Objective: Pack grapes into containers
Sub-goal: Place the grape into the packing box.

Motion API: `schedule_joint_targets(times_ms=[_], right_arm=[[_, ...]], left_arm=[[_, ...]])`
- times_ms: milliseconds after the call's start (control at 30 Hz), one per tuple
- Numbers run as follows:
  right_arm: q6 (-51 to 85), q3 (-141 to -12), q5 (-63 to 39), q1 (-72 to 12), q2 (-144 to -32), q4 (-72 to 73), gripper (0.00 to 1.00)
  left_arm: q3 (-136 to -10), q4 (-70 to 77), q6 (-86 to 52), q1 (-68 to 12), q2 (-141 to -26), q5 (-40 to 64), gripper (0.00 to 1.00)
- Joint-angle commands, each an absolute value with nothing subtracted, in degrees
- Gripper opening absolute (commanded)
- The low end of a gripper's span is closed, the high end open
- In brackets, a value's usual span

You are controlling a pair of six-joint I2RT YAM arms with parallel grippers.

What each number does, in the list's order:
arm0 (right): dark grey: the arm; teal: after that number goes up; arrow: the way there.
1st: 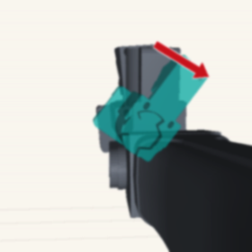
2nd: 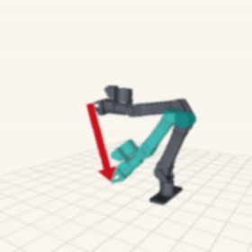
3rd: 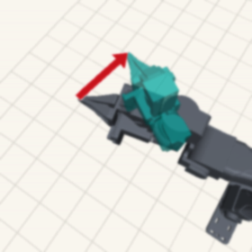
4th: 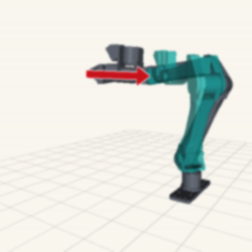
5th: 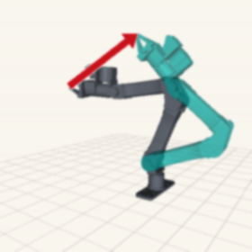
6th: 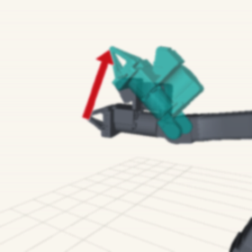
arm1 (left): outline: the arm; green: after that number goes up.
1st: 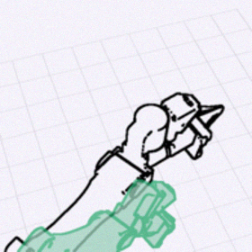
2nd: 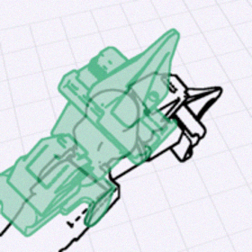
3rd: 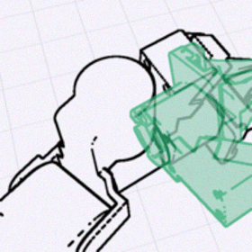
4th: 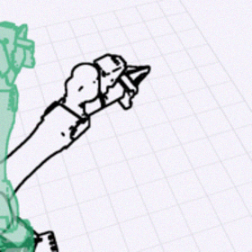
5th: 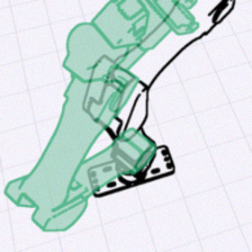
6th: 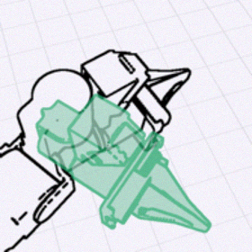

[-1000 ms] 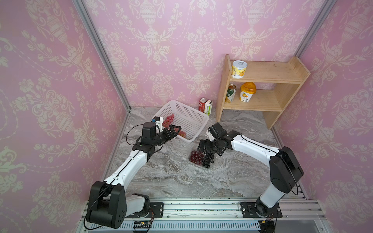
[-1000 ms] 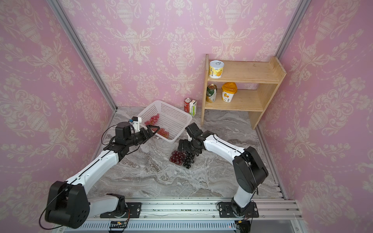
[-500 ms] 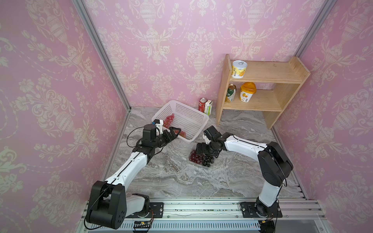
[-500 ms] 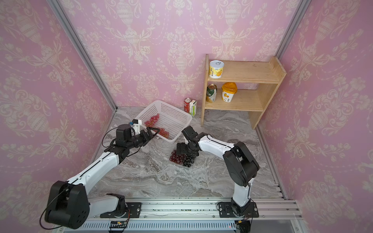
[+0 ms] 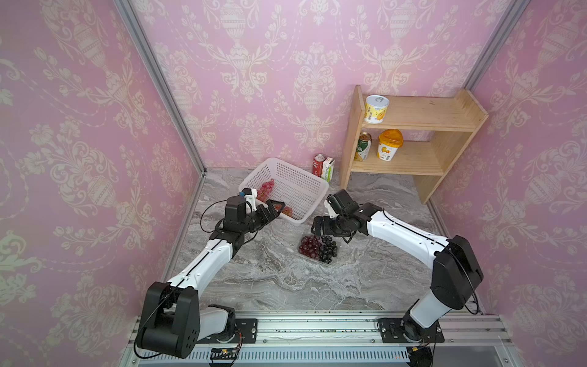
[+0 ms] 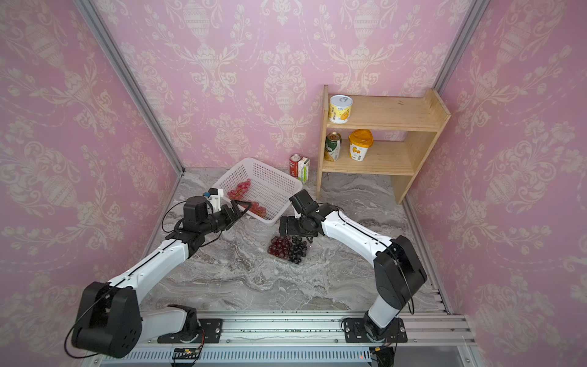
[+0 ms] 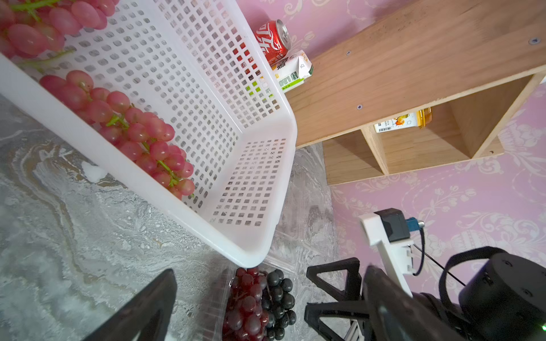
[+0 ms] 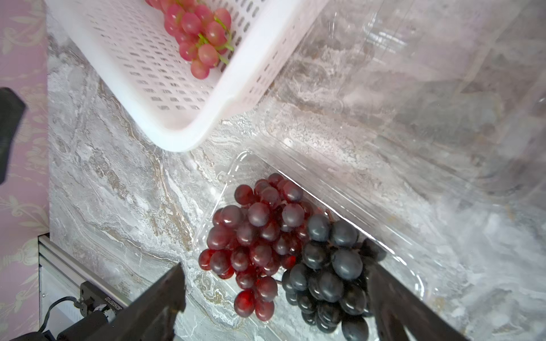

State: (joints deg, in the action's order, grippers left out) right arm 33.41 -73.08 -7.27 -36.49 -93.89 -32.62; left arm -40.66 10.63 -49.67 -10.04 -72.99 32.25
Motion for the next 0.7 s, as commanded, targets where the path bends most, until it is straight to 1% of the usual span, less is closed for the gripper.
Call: schedule_joint_targets(times_ms=[0, 100, 200, 367, 533, 667], right_arm=[[32.1, -73.4, -5.7, -35.8, -93.2, -35.0, 0.99], [33.0, -76.1, -9.2, -34.1, -95.3, -33.8, 1.0], [33.0, -82.8, -11.3, -33.1, -100.1, -34.4, 1.0], [37.2, -93.9, -18.0, -29.9, -111.2, -34.5, 1.0], [36.8, -107.7, -18.3, -30.4, -121.1, -40.0, 1.0], [36.9, -113.5, -19.0, -31.3, -125.5, -40.9, 1.0]], left_arm=[[-38.3, 14.7, -53.2, -10.6, -74.5, 33.4, 0.99], [-38.4, 15.3, -52.8, -10.5, -73.6, 32.8, 0.99], [-40.9, 11.5, -50.5, -9.9, -72.5, 31.5, 0.99], [-44.0, 9.0, -50.6, -7.5, -71.8, 32.1, 0.99], [-42.4, 8.4, -51.1, -5.8, -70.0, 32.1, 0.99], [-39.5, 8.2, -52.1, -5.6, -69.2, 32.6, 0.99]])
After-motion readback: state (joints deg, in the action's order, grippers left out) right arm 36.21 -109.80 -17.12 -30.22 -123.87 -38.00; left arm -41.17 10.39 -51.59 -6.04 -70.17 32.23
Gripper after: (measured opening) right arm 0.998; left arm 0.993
